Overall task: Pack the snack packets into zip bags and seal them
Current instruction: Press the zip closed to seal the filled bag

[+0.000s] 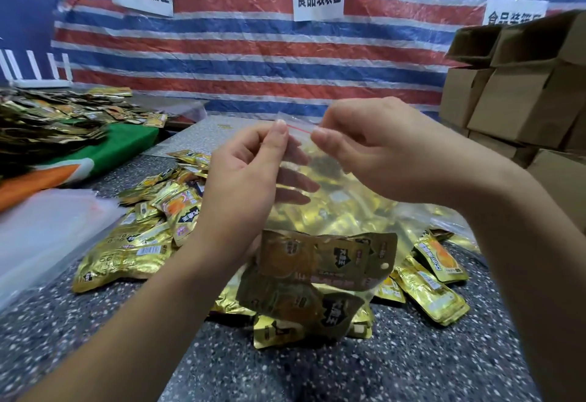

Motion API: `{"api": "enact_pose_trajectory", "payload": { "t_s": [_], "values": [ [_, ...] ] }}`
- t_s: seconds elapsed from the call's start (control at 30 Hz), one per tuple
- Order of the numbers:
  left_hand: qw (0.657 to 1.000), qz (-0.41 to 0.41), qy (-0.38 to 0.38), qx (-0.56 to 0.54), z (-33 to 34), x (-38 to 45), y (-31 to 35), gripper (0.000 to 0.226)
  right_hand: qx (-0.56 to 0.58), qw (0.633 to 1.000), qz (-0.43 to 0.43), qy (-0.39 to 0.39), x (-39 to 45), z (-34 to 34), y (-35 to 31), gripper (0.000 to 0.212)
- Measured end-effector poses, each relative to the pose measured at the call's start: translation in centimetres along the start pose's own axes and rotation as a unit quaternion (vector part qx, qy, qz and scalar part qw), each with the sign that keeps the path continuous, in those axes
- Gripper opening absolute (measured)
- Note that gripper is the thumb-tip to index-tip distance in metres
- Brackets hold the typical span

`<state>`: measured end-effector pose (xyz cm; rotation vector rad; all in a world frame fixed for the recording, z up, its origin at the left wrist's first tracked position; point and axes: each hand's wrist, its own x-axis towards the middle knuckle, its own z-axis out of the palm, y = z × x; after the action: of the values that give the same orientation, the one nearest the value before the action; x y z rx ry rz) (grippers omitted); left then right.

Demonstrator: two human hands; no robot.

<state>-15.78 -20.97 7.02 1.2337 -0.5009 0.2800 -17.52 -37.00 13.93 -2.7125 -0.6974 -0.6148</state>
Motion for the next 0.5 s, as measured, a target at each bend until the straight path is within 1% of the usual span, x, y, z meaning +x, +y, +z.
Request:
{"api": "enact_pose_trajectory", "payload": {
  "t_s": [0.07, 0.13, 0.23, 0.33, 0.43, 0.5],
  "values": [
    [0.999, -0.023, 0.002, -0.024, 0.0, -0.13, -0.07, 0.029, 0.026, 0.999, -0.01, 0.032, 0.25, 0.29, -0.28, 0.03],
    [1.0, -0.02, -0.006, -0.015, -0.17, -0.16, -0.13, 0.027, 0.057, 0.998, -0.008, 0.039, 0.37, 0.34, -0.19, 0.029],
    [0.999, 0.003, -0.015, 0.03, -0.55, 0.0, -0.26, 0.021, 0.072, 0.997, 0.007, 0.01, 0.47, 0.39, 0.25, 0.026],
    [0.999, 0.0, -0.017, 0.05, -0.76, 0.19, -0.41, 0.019, 0.068, 0.997, 0.026, -0.027, 0.38, 0.8, 0.7, 0.027],
    [0.998, 0.002, -0.018, 0.055, -0.46, 0.12, -0.44, 0.019, 0.059, 0.997, 0.013, -0.045, 0.22, 0.77, 0.43, 0.025],
    [0.998, 0.012, -0.02, 0.063, -0.18, 0.12, -0.37, 0.019, 0.056, 0.998, 0.005, -0.042, 0.27, 0.52, 0.14, 0.022]
  ]
}}
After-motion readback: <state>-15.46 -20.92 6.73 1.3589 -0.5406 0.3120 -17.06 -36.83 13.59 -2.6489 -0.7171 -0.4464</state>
